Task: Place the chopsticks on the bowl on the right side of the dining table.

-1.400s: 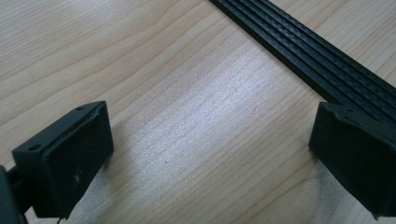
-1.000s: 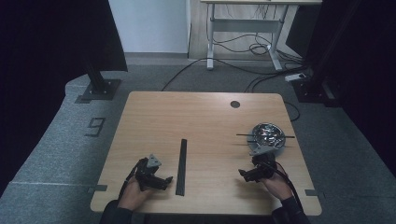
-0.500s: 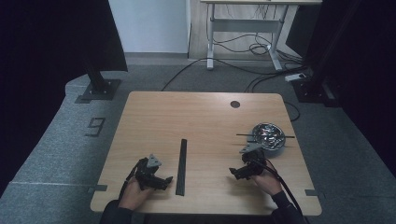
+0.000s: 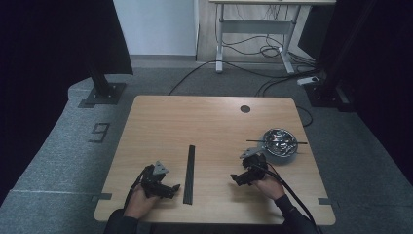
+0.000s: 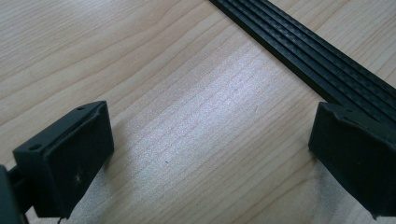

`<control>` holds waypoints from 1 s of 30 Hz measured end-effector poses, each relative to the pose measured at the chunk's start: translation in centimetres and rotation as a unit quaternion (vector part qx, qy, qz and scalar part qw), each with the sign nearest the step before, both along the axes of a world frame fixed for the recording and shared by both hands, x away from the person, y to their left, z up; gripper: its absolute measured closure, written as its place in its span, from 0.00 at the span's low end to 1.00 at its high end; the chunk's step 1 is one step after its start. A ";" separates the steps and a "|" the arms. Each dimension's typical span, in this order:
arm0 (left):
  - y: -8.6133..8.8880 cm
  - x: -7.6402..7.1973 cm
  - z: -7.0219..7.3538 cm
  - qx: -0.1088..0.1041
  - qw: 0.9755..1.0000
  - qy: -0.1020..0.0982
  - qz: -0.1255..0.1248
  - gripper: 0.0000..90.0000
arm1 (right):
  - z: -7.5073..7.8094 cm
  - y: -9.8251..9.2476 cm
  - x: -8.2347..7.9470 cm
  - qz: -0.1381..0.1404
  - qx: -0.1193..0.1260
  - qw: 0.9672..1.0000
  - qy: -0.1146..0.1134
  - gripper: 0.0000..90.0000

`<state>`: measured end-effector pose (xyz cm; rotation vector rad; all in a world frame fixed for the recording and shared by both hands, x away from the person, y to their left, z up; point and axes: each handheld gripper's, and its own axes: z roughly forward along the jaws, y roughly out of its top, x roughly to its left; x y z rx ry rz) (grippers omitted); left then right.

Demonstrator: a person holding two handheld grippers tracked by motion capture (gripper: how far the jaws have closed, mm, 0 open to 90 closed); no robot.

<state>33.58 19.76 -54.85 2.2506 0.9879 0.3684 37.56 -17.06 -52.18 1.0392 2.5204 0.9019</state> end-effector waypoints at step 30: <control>-0.1 0.0 0.0 0.001 1.000 -0.001 0.002 0.00 | 0.1 7.3 2.5 0.035 -0.007 0.999 0.004 0.00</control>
